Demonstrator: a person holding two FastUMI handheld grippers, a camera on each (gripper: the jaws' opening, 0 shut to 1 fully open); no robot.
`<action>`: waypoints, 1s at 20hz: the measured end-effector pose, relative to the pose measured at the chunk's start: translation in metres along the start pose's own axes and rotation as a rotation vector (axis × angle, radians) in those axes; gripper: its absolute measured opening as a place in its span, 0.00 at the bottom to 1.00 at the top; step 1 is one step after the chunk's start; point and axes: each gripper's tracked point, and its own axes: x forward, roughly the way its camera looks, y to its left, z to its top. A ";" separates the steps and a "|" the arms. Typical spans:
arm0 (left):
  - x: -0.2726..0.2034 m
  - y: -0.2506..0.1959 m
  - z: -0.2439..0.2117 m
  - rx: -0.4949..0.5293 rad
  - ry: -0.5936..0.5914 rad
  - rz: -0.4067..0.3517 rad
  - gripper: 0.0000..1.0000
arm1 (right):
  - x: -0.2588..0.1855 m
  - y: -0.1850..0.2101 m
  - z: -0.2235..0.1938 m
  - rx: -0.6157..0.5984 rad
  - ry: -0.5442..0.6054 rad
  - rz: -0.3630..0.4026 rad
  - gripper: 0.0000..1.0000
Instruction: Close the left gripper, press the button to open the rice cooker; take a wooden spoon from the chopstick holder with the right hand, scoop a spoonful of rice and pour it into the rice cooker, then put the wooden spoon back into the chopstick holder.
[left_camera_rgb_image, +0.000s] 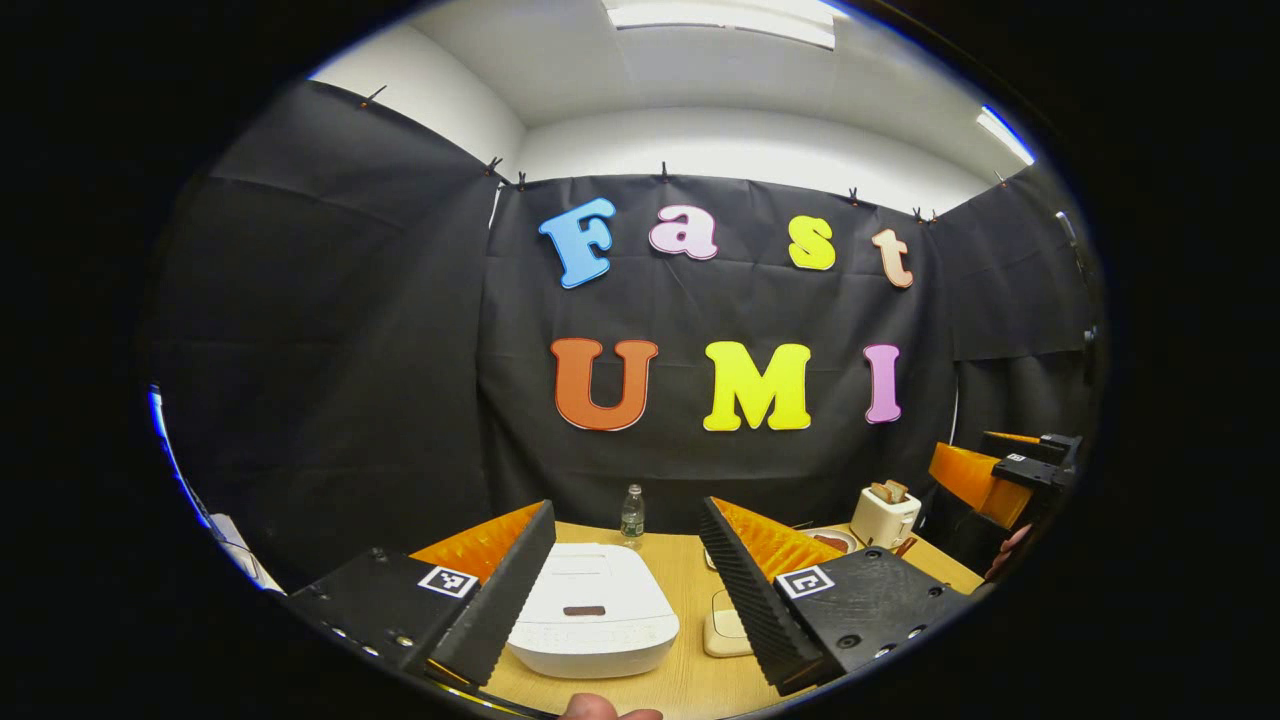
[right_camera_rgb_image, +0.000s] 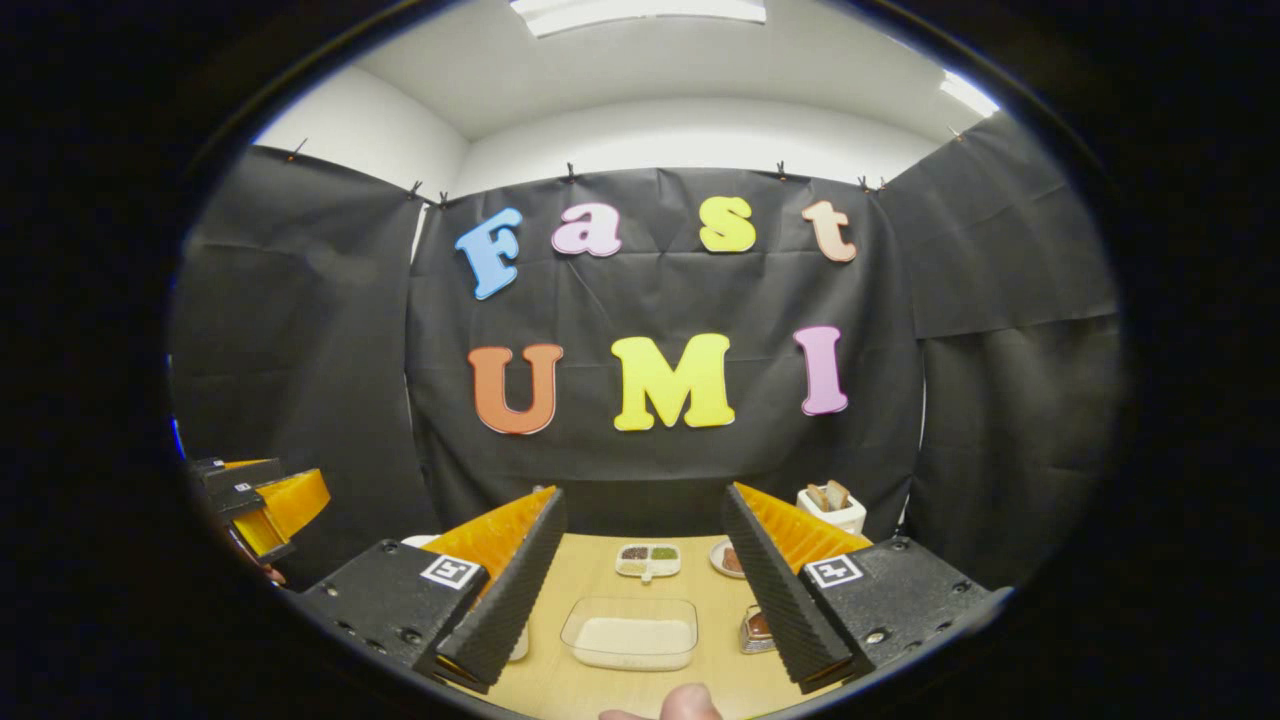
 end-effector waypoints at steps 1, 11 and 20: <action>0.000 -0.001 -0.002 -0.001 0.001 0.001 0.93 | 0.001 0.000 -0.002 -0.001 0.001 0.000 1.00; 0.004 -0.005 -0.006 0.009 -0.002 -0.005 0.93 | 0.007 -0.006 -0.014 -0.002 0.028 -0.024 1.00; 0.008 -0.001 -0.023 0.032 0.036 0.042 0.93 | 0.015 -0.013 -0.030 -0.003 0.061 -0.018 1.00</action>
